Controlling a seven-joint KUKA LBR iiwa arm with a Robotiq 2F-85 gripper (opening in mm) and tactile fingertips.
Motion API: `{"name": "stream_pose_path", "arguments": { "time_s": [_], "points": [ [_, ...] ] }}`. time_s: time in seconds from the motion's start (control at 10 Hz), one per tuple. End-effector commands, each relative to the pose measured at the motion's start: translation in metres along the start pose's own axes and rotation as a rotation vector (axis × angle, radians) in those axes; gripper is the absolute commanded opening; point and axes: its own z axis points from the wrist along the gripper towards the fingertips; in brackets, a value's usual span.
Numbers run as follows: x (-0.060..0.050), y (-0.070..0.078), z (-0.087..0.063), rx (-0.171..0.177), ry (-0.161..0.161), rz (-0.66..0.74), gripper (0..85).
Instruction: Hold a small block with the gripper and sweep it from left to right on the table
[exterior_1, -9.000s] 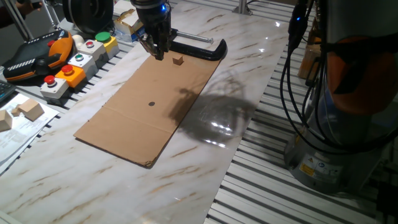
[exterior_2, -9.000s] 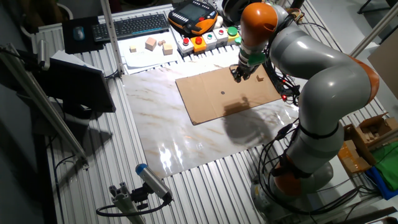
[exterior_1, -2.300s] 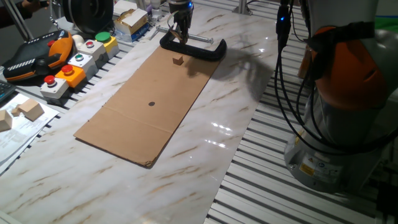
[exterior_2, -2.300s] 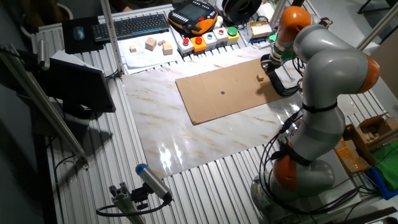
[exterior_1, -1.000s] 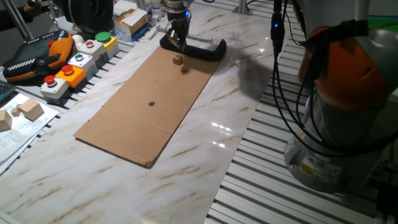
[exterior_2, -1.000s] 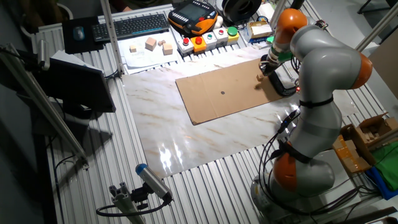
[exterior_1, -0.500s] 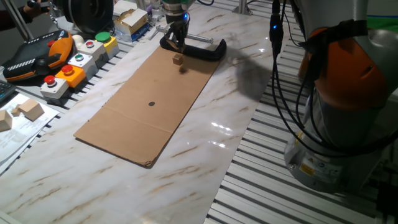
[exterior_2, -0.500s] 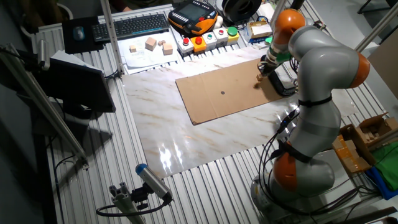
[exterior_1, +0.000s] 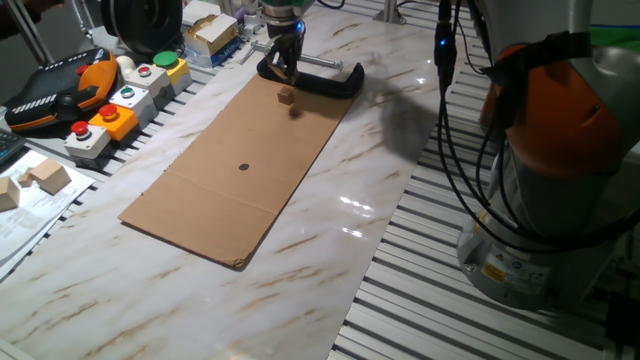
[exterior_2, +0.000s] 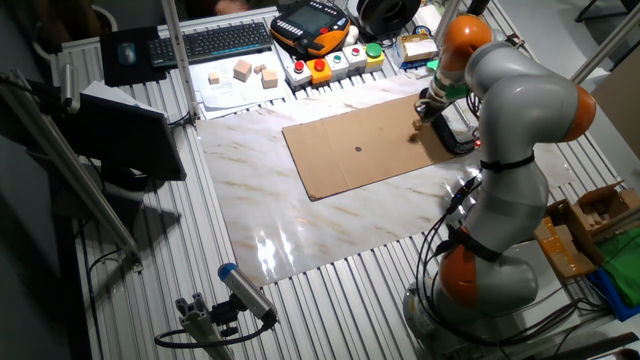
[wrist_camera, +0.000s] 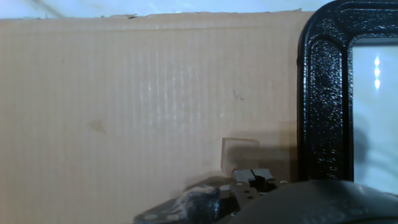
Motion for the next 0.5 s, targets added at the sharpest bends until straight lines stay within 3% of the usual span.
{"name": "stream_pose_path", "arguments": {
  "time_s": [0.0, 0.2, 0.4],
  "points": [
    [0.0, 0.0001, 0.0, 0.01, 0.0, 0.002, 0.7],
    [0.0, 0.0001, 0.0, 0.049, 0.0, -0.005, 0.7],
    [0.0, 0.0001, 0.0, 0.059, -0.007, 0.001, 0.7]
  ]
}}
